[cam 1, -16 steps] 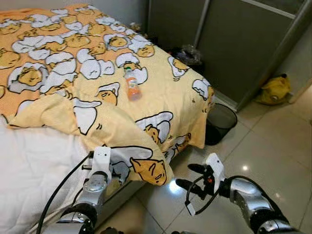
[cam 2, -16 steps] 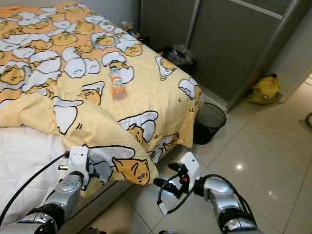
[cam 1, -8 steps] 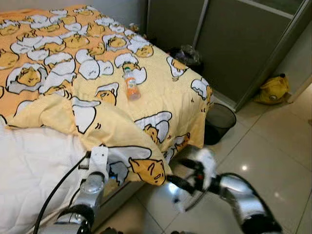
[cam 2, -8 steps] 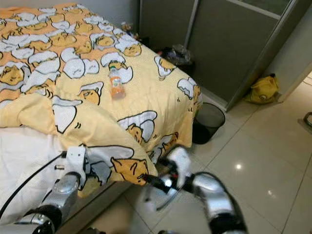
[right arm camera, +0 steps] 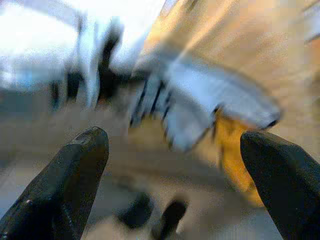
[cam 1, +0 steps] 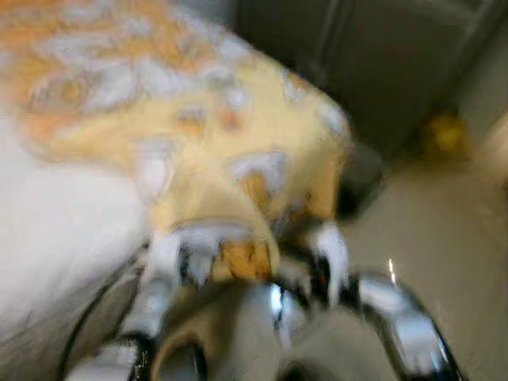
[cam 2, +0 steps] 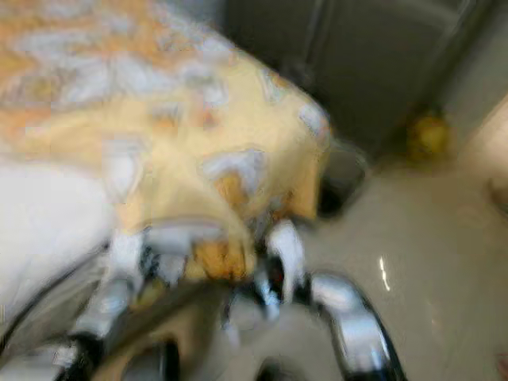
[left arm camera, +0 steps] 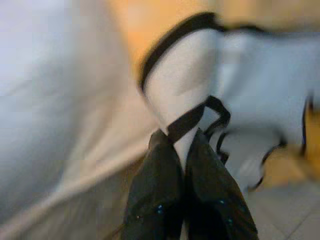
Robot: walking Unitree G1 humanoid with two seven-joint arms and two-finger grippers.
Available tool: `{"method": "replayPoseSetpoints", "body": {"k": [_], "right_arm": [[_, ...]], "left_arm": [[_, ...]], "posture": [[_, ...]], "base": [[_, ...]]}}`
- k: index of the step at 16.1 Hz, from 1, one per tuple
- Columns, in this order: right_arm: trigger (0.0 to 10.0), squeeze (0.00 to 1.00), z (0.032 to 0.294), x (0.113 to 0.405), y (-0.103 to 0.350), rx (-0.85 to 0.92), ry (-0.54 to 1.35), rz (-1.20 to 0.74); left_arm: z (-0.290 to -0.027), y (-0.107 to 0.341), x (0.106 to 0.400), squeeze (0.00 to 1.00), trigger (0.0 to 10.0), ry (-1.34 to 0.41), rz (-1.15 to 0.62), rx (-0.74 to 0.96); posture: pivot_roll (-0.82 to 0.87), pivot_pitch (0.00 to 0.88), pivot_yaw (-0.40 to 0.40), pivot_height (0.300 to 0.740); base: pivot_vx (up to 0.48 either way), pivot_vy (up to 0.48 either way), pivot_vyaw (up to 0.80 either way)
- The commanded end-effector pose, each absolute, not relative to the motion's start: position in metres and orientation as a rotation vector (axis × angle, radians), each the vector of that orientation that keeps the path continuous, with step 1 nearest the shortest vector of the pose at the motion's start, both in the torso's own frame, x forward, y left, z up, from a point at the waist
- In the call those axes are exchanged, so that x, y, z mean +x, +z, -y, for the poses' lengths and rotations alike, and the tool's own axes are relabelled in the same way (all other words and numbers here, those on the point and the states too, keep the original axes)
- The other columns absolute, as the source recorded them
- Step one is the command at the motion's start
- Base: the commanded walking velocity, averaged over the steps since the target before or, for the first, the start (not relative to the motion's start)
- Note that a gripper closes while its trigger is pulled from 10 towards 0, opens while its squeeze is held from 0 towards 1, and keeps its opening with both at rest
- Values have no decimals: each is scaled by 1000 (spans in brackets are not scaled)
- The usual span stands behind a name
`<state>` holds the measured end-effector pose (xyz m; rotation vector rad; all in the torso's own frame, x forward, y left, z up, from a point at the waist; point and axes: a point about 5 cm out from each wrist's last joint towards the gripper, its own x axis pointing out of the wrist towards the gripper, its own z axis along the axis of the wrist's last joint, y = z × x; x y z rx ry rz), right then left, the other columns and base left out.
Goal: Clean up the room
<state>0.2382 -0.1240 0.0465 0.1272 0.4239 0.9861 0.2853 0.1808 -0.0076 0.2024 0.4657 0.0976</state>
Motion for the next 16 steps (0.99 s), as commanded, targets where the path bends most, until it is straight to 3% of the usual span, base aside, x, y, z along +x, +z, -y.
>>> {"method": "replayPoseSetpoints", "body": {"k": [1,4,6,7,8,11,14,15,16], "right_arm": [[10000,0,119,247,63,107,997,-371],[10000,0,120,240,66,106,982,-413],[10000,0,121,237,63,104,976,-439],[10000,0,120,236,60,101,976,-449],[10000,0,121,236,57,96,972,-460],[10000,0,126,235,52,87,962,-481],[10000,0,128,236,50,82,954,-486],[10000,0,128,238,51,80,933,-464],[10000,0,130,247,55,63,858,-408]], "left_arm": [[-188,-24,267,0,10000,115,-544,212],[-175,-30,263,0,10000,72,-581,205],[-152,-47,249,0,10000,-22,-715,124],[-142,-51,244,820,10000,-62,-753,118],[-124,-47,248,1000,10000,-132,-711,37],[-103,-41,251,1000,10000,-244,-690,-36],[-90,-36,252,1000,10000,-370,-653,-3],[-94,-30,259,1000,10000,-358,-574,89],[-104,-15,273,847,10000,-273,-450,168]], "posture": [[-39,17,-68,740],[-41,24,-71,740],[-40,27,-74,740],[-43,28,-75,740],[-42,29,-76,740],[-40,28,-76,740],[-32,24,-73,740],[-28,20,-71,740],[-25,15,-70,740]], "base": [[-371,0,0],[0,0,0],[0,0,0],[0,0,0],[0,0,0],[0,0,0],[0,0,0],[0,0,0],[0,0,0]]}}
